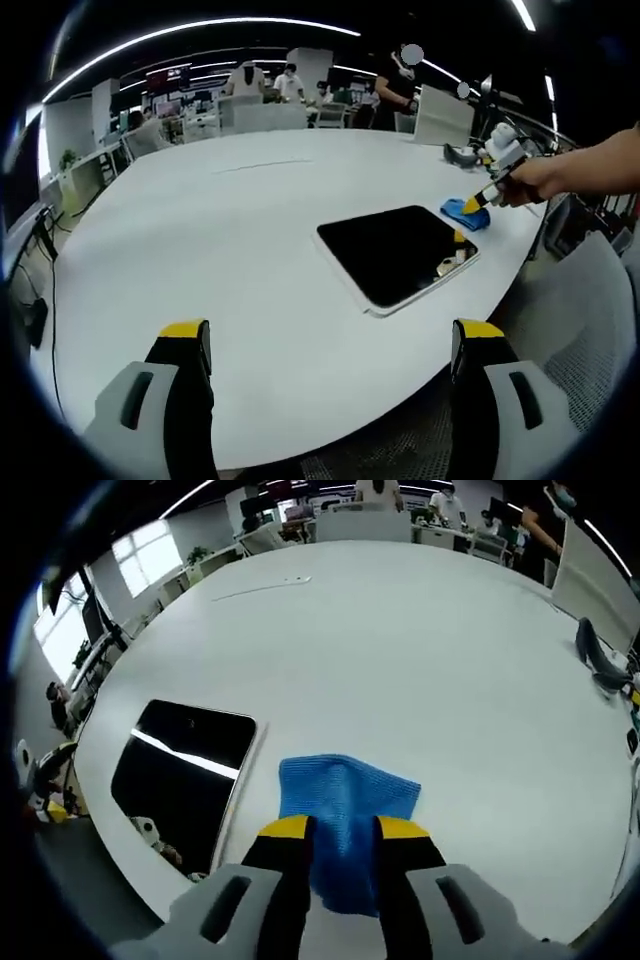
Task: Wipe the mirror surface with the cleaning cloth until all visible marks leave the cleaned area.
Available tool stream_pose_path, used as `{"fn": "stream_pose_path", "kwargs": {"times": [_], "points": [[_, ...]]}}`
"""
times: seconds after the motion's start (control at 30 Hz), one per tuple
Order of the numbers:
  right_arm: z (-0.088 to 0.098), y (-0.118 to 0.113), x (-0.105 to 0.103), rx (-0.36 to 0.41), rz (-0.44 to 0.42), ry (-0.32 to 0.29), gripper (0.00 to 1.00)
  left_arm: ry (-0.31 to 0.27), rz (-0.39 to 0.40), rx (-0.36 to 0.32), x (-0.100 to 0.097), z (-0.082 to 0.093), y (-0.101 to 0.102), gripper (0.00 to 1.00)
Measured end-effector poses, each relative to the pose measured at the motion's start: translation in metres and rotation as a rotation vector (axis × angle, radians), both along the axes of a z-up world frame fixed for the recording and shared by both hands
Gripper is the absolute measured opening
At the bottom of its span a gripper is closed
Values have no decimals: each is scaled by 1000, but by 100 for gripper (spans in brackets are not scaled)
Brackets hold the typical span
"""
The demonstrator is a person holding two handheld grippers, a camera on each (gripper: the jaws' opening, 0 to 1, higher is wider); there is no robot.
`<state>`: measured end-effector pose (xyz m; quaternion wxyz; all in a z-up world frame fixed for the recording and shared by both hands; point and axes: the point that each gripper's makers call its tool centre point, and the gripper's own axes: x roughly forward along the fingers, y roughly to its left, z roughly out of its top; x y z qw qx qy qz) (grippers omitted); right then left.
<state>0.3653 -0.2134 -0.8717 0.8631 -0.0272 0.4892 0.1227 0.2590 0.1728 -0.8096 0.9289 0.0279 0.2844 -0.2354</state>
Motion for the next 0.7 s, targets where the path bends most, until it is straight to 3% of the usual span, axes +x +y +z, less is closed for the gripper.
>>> {"fn": "stream_pose_path", "kwargs": {"times": [0.1,0.17,0.27,0.37,0.43,0.47,0.53,0.57,0.63,0.7], "points": [[-2,-10,2,-37,-87,-3,5,-3,16,-5,0,1,3,99],[-2,-4,0,19,-130,16,3,-7,37,-15,1,2,7,99],[-2,-5,0,-47,-52,-7,3,-1,15,-7,0,0,3,99],[-2,-5,1,-41,-49,-1,2,-5,22,-11,1,1,4,99],[1,-6,1,-15,-43,2,2,-4,21,-10,0,1,4,99],[4,-6,3,-8,-48,-22,1,-4,21,-11,0,1,4,99],[14,1,9,78,-95,-65,1,1,24,-10,0,0,4,99],[18,-1,14,64,-89,-100,1,1,20,-7,0,0,4,99],[23,-2,15,53,-95,-100,1,2,17,-2,0,-1,4,99],[26,5,20,101,-103,-100,1,5,17,-3,0,-2,4,99]]}}
